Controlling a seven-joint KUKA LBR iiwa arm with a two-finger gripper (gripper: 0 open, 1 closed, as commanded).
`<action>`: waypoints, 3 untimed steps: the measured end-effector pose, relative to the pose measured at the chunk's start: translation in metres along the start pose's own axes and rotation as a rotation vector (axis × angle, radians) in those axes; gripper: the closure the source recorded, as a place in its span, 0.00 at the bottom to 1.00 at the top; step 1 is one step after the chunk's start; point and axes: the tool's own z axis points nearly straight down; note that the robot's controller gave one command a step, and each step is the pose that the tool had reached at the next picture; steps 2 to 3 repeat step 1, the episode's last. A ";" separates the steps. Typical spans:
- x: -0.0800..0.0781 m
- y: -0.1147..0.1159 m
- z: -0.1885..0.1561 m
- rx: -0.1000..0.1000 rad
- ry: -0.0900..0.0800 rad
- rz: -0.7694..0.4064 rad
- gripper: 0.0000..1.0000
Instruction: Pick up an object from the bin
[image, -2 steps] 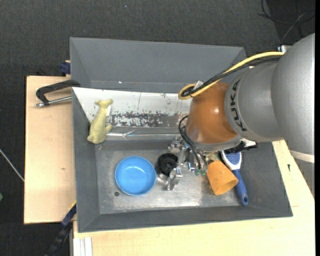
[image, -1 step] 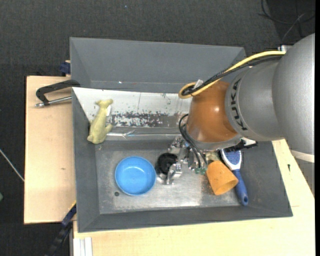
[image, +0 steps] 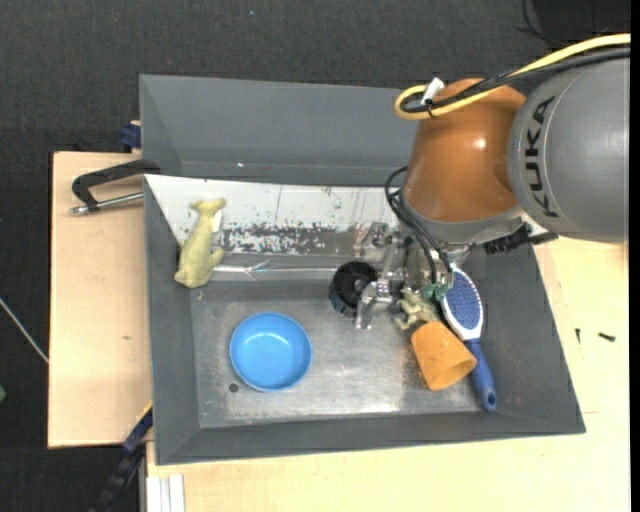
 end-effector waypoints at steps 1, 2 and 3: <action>0.014 -0.013 -0.035 0.001 0.006 -0.342 1.00; 0.014 -0.013 -0.035 0.001 0.006 -0.342 1.00; 0.014 -0.013 -0.035 0.001 0.006 -0.342 1.00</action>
Offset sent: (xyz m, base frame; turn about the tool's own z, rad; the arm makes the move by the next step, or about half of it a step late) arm -0.0171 -0.0120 0.0331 -0.3413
